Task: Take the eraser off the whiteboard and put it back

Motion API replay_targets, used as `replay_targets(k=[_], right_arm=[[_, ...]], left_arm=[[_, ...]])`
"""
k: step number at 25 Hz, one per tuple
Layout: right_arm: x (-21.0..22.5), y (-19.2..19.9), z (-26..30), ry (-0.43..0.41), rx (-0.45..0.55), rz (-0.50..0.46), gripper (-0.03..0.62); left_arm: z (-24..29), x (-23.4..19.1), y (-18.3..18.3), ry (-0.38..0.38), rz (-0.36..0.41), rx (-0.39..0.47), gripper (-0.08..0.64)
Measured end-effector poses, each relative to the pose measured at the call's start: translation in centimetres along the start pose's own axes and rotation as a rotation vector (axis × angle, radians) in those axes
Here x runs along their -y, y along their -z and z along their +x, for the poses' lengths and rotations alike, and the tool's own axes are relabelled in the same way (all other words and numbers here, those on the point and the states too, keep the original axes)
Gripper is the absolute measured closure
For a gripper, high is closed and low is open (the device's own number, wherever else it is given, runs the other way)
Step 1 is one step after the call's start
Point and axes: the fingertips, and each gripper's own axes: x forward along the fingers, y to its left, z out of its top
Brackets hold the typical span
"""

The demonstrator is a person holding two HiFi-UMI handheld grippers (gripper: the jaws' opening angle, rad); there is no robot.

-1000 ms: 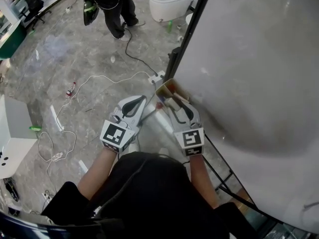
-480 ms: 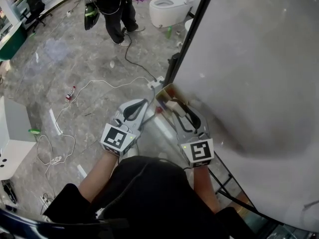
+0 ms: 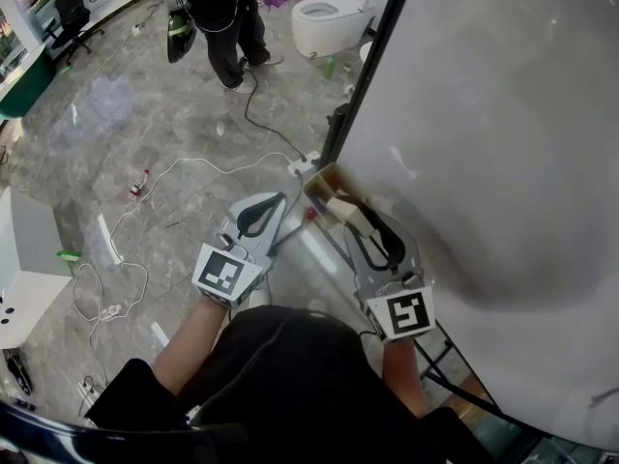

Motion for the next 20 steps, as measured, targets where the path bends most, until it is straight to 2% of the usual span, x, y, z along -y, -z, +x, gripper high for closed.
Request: replay_targets(k=[9,20], right_arm=[[-0.1,-3.3,-1.7,0.009,0.087,-0.018,0.416],[-0.4,-6.7,-2.9,-0.017,0.185,-0.023,0.416]], left_arm=[[-0.9,0.1,-1.5,-0.012,-0.004,0.033,0.555],[-1.9,-0.7,-4.1,-0.050,0.029,0.075,0.555]])
